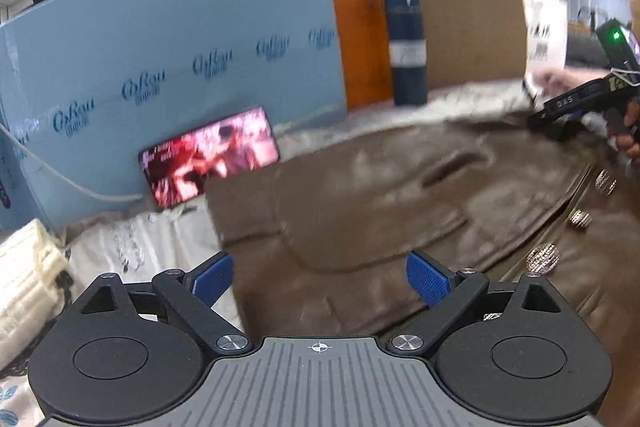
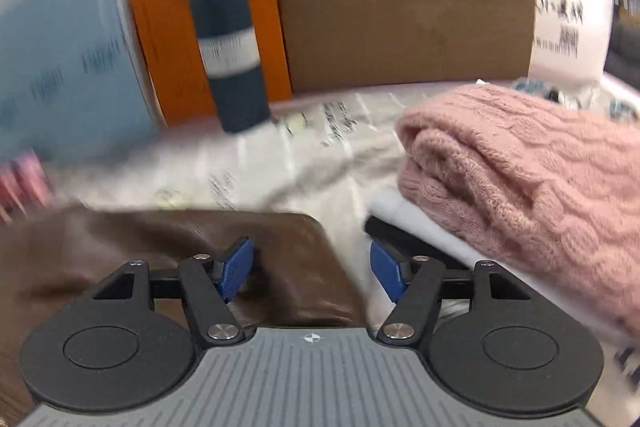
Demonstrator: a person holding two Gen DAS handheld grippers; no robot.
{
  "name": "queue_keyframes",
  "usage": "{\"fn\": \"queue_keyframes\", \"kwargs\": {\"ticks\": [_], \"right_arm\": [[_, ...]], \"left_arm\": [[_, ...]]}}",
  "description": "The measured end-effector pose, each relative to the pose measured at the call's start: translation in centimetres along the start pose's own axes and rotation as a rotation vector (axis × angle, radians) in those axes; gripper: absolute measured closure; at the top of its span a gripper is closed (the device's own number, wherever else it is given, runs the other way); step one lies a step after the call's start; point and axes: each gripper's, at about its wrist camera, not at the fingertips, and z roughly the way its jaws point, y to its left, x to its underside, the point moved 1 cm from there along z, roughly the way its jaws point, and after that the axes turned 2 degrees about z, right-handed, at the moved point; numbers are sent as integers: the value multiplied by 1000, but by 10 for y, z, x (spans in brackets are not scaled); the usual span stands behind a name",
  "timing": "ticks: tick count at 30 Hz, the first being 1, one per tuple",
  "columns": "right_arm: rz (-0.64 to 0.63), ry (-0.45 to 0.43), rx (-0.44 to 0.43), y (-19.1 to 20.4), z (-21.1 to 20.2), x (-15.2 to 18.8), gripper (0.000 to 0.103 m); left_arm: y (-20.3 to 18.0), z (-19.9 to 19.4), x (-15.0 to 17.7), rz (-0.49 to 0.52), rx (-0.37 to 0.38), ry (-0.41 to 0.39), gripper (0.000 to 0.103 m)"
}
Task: Fold clothes
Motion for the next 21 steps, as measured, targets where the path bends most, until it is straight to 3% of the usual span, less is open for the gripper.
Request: {"fn": "queue_keyframes", "kwargs": {"ticks": [3, 9, 13, 21], "right_arm": [[-39, -9, 29, 3, 7, 4, 33], [-22, -17, 15, -3, -1, 1, 30], [64, -50, -48, -9, -17, -1, 27], [-51, -277, -124, -7, -107, 19, 0]], "left_arm": [[0, 8, 3, 9, 13, 49, 7], [6, 7, 6, -24, 49, 51, 7], [9, -2, 5, -43, 50, -6, 7], [11, -38, -2, -99, 53, -195, 4]]}}
